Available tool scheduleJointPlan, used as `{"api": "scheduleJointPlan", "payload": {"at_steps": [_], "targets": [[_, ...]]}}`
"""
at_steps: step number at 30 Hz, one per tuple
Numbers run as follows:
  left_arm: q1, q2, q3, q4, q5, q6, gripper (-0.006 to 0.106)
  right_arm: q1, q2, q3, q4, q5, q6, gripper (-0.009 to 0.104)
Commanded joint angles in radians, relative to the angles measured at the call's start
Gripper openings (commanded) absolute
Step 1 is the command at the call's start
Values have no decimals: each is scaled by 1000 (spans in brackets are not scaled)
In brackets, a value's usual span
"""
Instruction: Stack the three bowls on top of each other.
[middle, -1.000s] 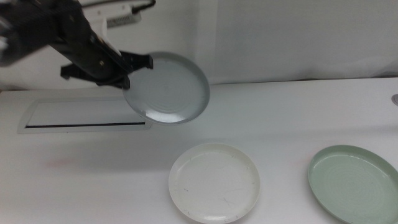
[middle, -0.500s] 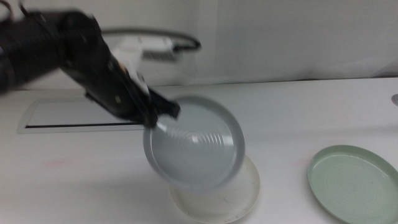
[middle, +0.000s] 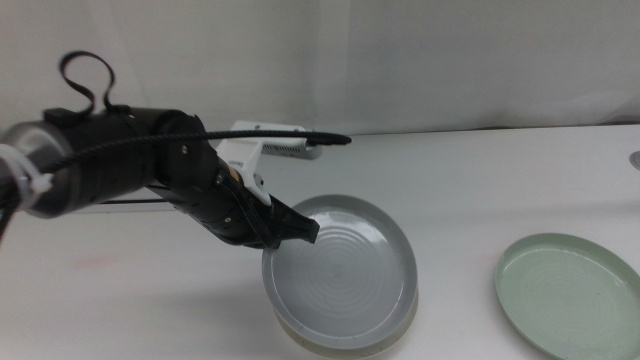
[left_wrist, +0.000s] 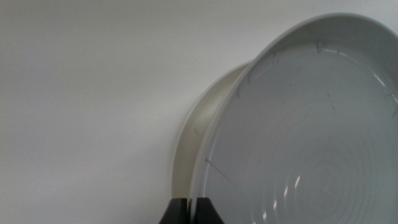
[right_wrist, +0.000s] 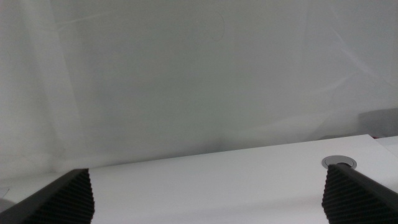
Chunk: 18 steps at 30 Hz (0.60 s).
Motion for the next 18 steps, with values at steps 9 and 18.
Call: {"api": "scheduleJointPlan", "payload": {"at_steps": [9,18], "targets": [[-5,96,5,-18,-29,-16,-3,0,-16,40,-3,-10,-5,103],[-5,116,5,-18,-37,-16,2,0,-16,40,-3,-10,-5,103]]}}
